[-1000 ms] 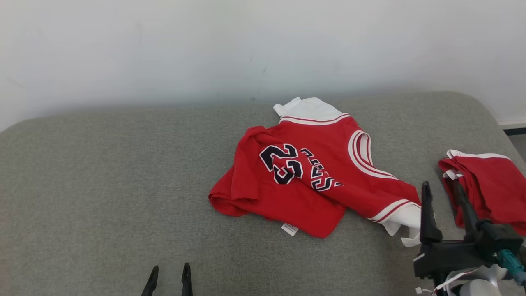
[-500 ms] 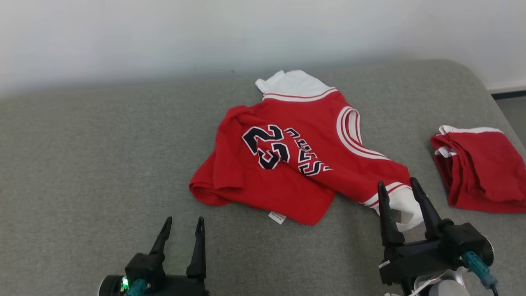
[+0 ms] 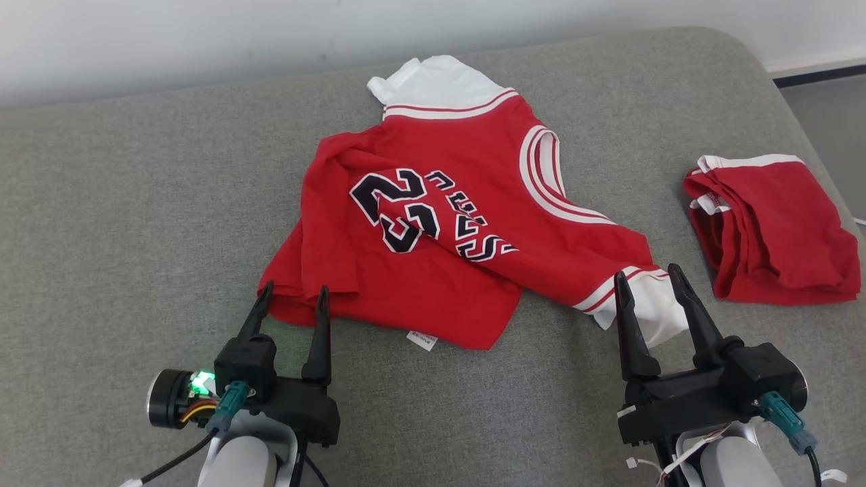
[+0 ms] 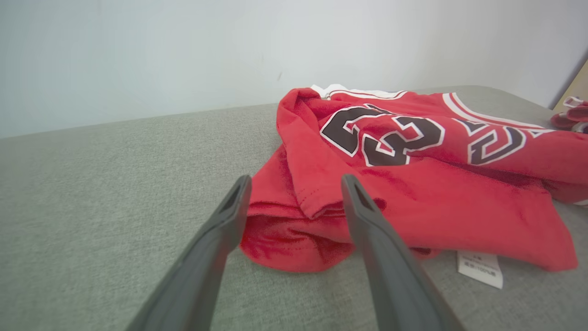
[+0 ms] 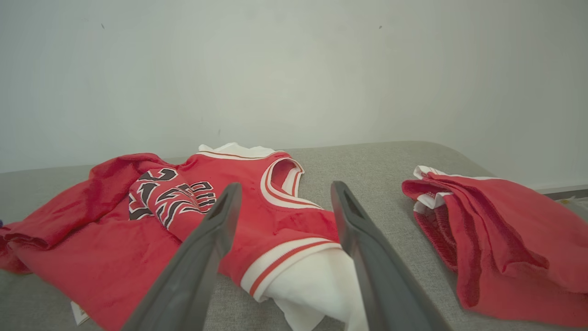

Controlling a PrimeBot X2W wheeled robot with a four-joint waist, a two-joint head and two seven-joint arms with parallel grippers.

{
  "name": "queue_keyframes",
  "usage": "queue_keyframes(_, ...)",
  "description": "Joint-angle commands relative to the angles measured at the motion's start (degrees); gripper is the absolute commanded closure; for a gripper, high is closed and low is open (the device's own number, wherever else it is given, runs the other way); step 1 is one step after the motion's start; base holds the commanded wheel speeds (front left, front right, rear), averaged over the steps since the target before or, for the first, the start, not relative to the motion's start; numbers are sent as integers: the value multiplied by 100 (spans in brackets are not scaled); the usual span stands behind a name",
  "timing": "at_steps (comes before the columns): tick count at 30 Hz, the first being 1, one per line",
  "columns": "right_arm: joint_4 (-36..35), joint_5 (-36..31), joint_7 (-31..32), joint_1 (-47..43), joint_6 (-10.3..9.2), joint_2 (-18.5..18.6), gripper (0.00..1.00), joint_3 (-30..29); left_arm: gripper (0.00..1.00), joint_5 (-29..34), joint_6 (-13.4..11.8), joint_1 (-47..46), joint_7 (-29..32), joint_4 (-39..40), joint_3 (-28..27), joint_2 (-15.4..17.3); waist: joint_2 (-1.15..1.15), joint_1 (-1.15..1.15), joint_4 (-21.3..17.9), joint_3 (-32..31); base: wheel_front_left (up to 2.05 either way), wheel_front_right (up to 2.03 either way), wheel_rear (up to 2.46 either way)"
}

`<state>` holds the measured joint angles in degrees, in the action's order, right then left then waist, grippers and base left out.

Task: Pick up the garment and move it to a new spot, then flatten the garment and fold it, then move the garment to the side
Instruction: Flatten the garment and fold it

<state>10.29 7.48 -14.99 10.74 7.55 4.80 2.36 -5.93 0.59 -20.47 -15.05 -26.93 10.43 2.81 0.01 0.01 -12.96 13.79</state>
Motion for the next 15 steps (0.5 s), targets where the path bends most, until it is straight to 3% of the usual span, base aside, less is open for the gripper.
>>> queue_keyframes(1, 20, 2, -22, 49, -15, -18, 0, 26, 0, -41, 41, -103, -18, 8, 50, 16, -1, -1, -54, 55, 0, 0, 0)
queue_keyframes(9, 155, 36, -22, 85, -15, -51, 0, 117, 0, -428, 13, -246, -18, -505, 259, 14, -1, -1, -85, 33, 0, 0, 0)
queue_keyframes(10, 177, 46, -22, 82, -15, -52, 0, 125, 4, -457, 21, -286, -18, -558, 293, 9, -1, -1, -92, 29, 0, 0, 0)
queue_keyframes(11, 194, 52, -22, 84, -15, -54, 0, 128, 18, -498, 15, -324, -18, -593, 317, 9, -1, -1, -95, 26, 0, 0, 0)
queue_keyframes(12, 210, 59, -22, 82, -15, -55, 0, 129, 18, -559, 18, -330, -18, -648, 329, 12, -1, -1, -95, 21, 0, 0, 0)
queue_keyframes(13, 230, 59, -22, 70, -15, -59, 0, 130, 31, -590, 17, -338, -18, -678, 348, 17, -1, -1, -93, 14, 0, 0, 0)
queue_keyframes(15, 254, 61, -22, 48, -15, -59, 0, 136, 42, -616, 9, -371, -18, -691, 385, 15, -1, -1, -91, 4, 0, 0, 0)
